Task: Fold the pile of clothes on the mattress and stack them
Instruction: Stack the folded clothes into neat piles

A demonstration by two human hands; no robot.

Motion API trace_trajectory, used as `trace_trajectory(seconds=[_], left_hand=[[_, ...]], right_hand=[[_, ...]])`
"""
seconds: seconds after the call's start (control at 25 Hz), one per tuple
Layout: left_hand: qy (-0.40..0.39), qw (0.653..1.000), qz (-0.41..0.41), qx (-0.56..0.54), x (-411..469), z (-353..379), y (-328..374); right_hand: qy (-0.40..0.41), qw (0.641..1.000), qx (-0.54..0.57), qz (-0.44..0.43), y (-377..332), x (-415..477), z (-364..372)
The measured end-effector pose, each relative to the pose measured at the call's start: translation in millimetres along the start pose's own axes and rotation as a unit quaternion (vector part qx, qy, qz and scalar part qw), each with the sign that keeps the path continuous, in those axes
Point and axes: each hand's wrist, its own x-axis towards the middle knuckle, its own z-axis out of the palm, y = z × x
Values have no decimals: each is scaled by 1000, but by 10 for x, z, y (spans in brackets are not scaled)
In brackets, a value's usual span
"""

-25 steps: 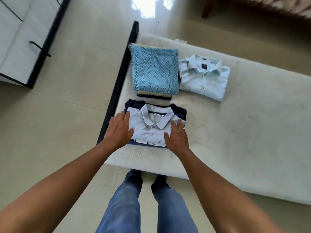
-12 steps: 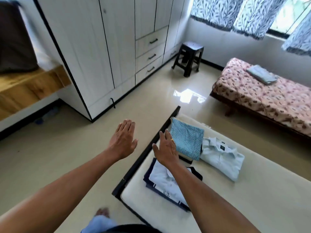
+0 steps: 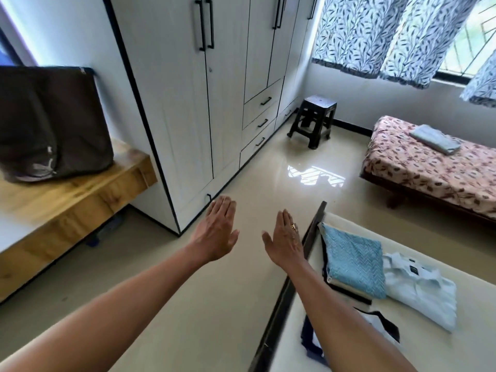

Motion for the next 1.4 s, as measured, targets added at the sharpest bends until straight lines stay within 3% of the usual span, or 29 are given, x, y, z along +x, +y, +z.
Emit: trace_trajectory(seconds=[0.2,0.36,0.56,0.72,1.12,1.4], left_hand=[[9,1000,1,-16,519,-57,-745],[-12,998,-24,-63,1115,139,-998],[-36,999,15,-33,1985,380,-1121],[-27,999,46,0,3154,422,-1182],[13,1000,21,1,6251,686,-1386],[-46,998,35,-10,8674,1300,-1534]], right_hand=[[-18,999,-29,14,-564,429,82],[-27,999,-40,13,-578,905,170],[-16,999,-30,10,-412,1881,202],[-5,1000,-22,-22,-283,3159,-24],[20,995,-28,-93,277,6071,-685],[-12,998,-47,-31,1017,8214,-839]])
